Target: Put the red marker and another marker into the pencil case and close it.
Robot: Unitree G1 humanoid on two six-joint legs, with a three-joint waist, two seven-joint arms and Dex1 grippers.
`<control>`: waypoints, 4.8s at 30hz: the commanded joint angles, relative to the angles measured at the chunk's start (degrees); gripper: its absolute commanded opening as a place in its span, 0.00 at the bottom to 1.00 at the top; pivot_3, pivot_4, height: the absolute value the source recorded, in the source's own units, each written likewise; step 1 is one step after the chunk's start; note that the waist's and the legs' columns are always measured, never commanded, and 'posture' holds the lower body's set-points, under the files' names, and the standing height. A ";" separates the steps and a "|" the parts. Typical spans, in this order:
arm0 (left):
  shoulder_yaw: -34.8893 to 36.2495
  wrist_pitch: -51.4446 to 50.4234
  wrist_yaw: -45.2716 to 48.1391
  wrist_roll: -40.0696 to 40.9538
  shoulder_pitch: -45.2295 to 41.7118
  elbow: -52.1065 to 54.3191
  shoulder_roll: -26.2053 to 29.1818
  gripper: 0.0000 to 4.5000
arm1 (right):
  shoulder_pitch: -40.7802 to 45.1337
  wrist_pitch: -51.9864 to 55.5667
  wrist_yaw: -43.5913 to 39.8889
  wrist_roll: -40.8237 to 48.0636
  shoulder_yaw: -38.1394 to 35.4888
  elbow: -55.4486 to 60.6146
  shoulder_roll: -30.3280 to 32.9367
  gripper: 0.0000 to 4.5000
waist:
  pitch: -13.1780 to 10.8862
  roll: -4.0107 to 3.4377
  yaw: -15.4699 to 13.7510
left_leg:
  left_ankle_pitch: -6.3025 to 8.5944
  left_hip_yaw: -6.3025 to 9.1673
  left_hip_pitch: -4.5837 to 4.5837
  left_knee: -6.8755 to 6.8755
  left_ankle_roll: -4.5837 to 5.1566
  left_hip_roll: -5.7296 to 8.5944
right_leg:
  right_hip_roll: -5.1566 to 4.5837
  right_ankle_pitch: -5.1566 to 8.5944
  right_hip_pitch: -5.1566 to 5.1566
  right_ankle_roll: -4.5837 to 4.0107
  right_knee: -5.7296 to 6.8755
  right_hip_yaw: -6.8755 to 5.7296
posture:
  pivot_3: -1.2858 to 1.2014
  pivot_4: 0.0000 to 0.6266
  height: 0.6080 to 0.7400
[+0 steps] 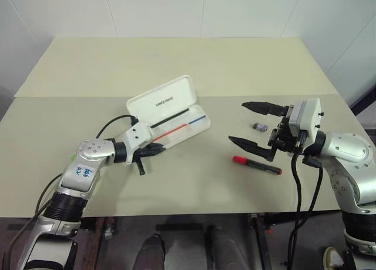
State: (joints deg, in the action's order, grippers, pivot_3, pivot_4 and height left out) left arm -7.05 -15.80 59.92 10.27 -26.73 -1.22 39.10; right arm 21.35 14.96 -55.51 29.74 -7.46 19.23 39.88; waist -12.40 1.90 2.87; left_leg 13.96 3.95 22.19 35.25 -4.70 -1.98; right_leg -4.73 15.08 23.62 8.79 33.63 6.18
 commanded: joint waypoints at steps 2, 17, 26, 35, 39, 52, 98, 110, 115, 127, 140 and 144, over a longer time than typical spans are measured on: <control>1.45 5.28 9.47 3.13 -0.73 -0.80 4.32 0.01 | 0.57 -0.22 -1.87 1.18 -1.16 -0.30 1.44 1.00 | 0.00 0.00 0.04 | 0.01 0.00 0.00 -0.01 0.01 0.00 | 0.00 0.00 0.00 0.00 0.00 0.00 | 0.52 0.24 1.00; -1.60 9.58 15.66 1.53 -1.43 -2.22 4.20 0.01 | -0.59 1.64 -1.39 2.03 -1.55 1.95 1.97 1.00 | 0.00 0.00 0.00 | 0.02 0.00 0.02 -0.01 0.01 0.00 | 0.00 0.03 0.02 -0.06 0.04 0.00 | 0.52 0.24 1.00; -3.20 7.37 15.28 0.54 -3.41 -2.62 3.24 0.10 | 0.04 1.72 -0.91 2.15 -1.20 2.00 1.63 1.00 | 0.00 -0.01 0.01 | 0.01 0.00 0.00 0.02 0.02 0.00 | 0.00 0.03 0.02 -0.06 0.10 0.00 | 0.52 0.24 1.00; -0.92 2.70 14.84 3.62 -2.64 2.37 4.10 0.50 | 0.28 1.09 -0.97 1.88 -0.64 1.21 0.99 1.00 | 0.00 0.00 0.12 | 0.01 0.00 0.00 0.02 0.02 0.00 | 0.00 0.03 0.02 -0.05 0.11 0.00 | 0.52 0.24 1.00; 1.72 -0.07 14.96 6.98 -1.01 6.04 5.46 0.50 | 0.44 0.61 -1.36 1.69 -0.23 0.20 0.62 1.00 | 0.00 -0.01 0.24 | 0.01 0.00 -0.01 0.02 0.02 0.00 | 0.01 0.03 0.03 -0.04 0.13 0.00 | 0.52 0.24 1.00; 20.93 -11.18 10.93 23.11 7.52 16.94 10.85 0.93 | -6.69 0.27 -6.86 1.39 -5.60 -5.68 5.87 1.00 | -0.01 0.01 0.04 | 0.01 0.01 -0.01 0.03 0.02 0.00 | 0.00 0.11 0.02 -0.19 0.11 0.01 | 0.52 0.24 1.00; 19.10 5.47 10.42 16.67 -2.05 -2.10 9.74 1.00 | -3.09 -16.27 -16.01 -11.43 -0.48 -40.05 5.59 0.14 | -0.01 0.01 0.58 | -0.02 -0.06 -0.10 0.42 0.06 0.00 | 0.04 -0.04 -0.13 0.06 0.24 0.10 | 0.52 0.24 1.00; 18.95 5.30 11.35 16.65 -1.24 -2.33 10.30 1.00 | 1.44 -7.61 -20.23 -8.75 7.18 -18.17 5.50 0.14 | -0.01 0.00 0.43 | -0.01 -0.05 -0.08 0.40 0.04 0.00 | 0.04 -0.04 -0.11 0.06 0.23 0.09 | 0.52 0.24 1.00; 19.21 5.23 10.39 16.91 -0.50 -1.50 9.70 1.00 | 7.20 -6.34 -18.04 -9.68 12.40 -18.16 -1.21 0.14 | -0.01 0.00 0.54 | -0.01 -0.05 -0.08 0.41 0.04 -0.01 | 0.05 -0.04 -0.08 0.06 0.26 0.09 | 0.52 0.24 1.00; 18.99 4.48 7.58 17.22 0.98 1.36 8.37 1.00 | 19.59 -18.52 -18.61 -19.81 21.73 -37.80 -11.87 0.14 | -0.01 0.00 0.49 | 0.03 -0.02 -0.01 0.33 0.01 -0.01 | 0.04 -0.32 0.00 0.59 0.28 0.04 | 0.52 0.24 1.00; 18.86 3.91 5.56 17.38 2.04 3.85 7.08 1.00 | 25.74 -25.99 -18.56 -23.98 22.30 -50.96 -17.43 0.14 | -0.01 -0.01 0.71 | 0.02 -0.02 -0.03 0.15 0.01 -0.01 | 0.04 -0.35 0.08 0.64 0.34 0.03 | 0.52 0.24 1.00; 18.85 3.76 5.19 17.50 2.05 4.27 6.93 1.00 | 25.66 -28.49 -18.26 -24.43 22.03 -51.48 -17.62 0.53 | -0.02 -0.01 0.71 | 0.02 -0.02 -0.03 0.15 0.01 -0.01 | 0.04 -0.35 0.08 0.64 0.34 0.03 | 0.52 0.24 1.00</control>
State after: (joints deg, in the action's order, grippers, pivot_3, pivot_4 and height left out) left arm 11.05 -12.05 65.59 26.82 -24.57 1.38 46.01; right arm 46.02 -11.51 -73.87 5.00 15.50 -32.50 22.44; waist -12.41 1.89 3.58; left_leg 13.98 3.93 22.16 35.39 -4.69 -1.99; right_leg -4.68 14.72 23.69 9.43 33.98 6.20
